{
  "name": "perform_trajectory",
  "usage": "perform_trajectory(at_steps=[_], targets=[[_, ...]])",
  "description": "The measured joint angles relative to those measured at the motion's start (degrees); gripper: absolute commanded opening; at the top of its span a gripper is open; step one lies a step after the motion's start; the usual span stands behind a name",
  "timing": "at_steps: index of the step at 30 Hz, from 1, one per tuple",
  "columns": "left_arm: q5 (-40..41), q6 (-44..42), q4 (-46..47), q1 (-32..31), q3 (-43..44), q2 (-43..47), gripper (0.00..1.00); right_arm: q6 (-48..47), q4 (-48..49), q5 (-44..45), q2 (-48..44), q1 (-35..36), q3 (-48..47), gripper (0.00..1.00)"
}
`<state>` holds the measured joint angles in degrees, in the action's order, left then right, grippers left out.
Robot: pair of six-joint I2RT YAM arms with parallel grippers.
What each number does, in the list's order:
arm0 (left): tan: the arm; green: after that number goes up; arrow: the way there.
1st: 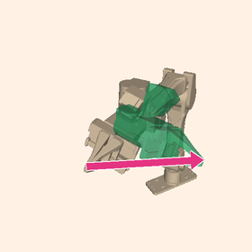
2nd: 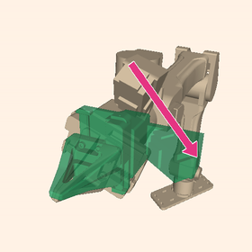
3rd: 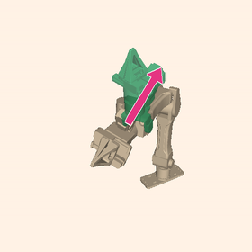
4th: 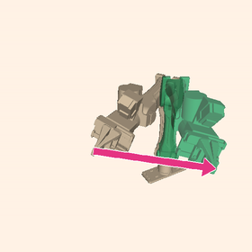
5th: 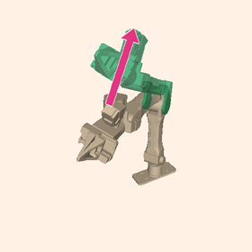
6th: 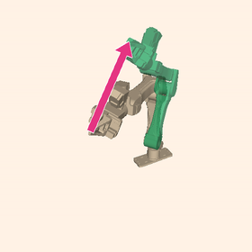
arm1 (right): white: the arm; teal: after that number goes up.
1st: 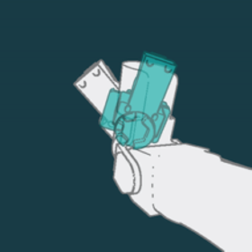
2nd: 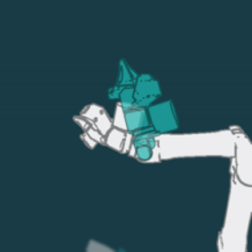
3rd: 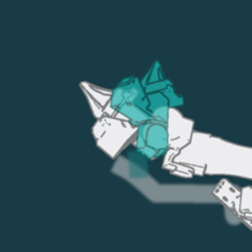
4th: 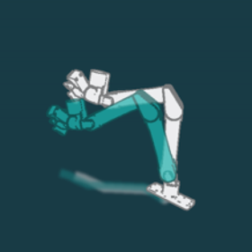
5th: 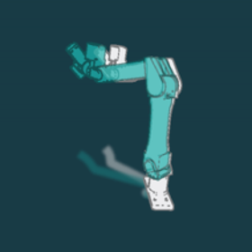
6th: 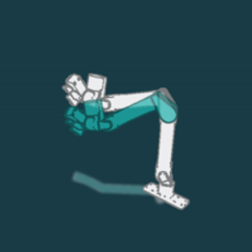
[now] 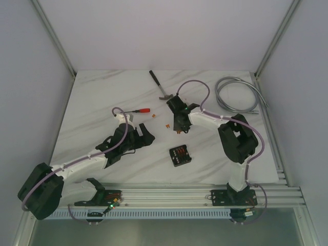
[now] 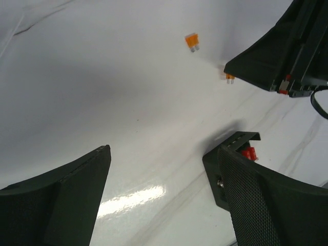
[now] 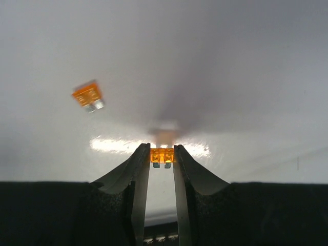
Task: Snap on the fuse box
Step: Pick up the fuse from the center of the board.
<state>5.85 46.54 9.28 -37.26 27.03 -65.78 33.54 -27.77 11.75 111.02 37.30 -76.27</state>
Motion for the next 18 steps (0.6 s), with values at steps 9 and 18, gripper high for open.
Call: perform_trajectory(at_steps=[9, 18], targets=[[1.05, 0.31, 13.07, -2.23, -0.61, -5.18, 0.80, 3.93, 5.46, -1.73, -9.51, 3.43, 2.82, 0.20], [4.66, -1.27, 24.13, -6.49, -1.18, -8.07, 0.63, 8.44, 11.39, -4.66, -15.23, 6.54, 7.87, 0.21]])
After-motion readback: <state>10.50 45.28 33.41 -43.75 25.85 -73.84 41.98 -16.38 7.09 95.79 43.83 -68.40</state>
